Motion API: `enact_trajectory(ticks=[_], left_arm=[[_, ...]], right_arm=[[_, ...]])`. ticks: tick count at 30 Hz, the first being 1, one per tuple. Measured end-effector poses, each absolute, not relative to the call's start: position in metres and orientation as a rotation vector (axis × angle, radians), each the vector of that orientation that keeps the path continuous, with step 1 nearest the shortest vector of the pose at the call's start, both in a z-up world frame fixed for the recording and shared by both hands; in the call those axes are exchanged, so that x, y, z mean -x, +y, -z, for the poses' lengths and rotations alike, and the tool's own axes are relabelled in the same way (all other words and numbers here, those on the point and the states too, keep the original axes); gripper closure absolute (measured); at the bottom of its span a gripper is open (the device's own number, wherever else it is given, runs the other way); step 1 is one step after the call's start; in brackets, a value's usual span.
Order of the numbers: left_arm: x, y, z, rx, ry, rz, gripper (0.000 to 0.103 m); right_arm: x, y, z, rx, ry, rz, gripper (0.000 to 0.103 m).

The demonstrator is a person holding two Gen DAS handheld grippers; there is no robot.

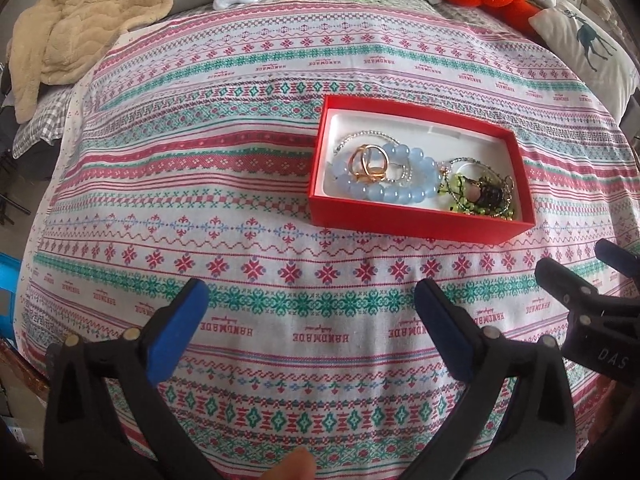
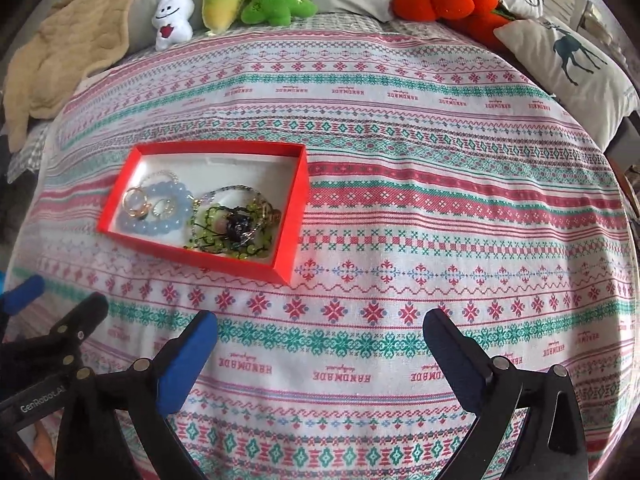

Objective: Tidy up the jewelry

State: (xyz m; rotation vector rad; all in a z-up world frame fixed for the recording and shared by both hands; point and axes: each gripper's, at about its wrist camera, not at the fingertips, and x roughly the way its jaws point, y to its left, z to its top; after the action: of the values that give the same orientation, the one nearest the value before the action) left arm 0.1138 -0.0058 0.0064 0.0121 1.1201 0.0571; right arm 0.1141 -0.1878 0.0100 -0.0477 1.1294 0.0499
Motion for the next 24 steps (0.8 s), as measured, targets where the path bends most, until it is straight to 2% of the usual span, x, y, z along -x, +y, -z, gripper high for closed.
enact_trajectory(ticks=[24], left_arm=[[-0.1147,-0.0151,-0.0019,-0.016,1.137,-0.023,0.001]], right_arm=[[-0.1153,-0.1844,-0.0065,0.042,1.156,-0.083,0.0]])
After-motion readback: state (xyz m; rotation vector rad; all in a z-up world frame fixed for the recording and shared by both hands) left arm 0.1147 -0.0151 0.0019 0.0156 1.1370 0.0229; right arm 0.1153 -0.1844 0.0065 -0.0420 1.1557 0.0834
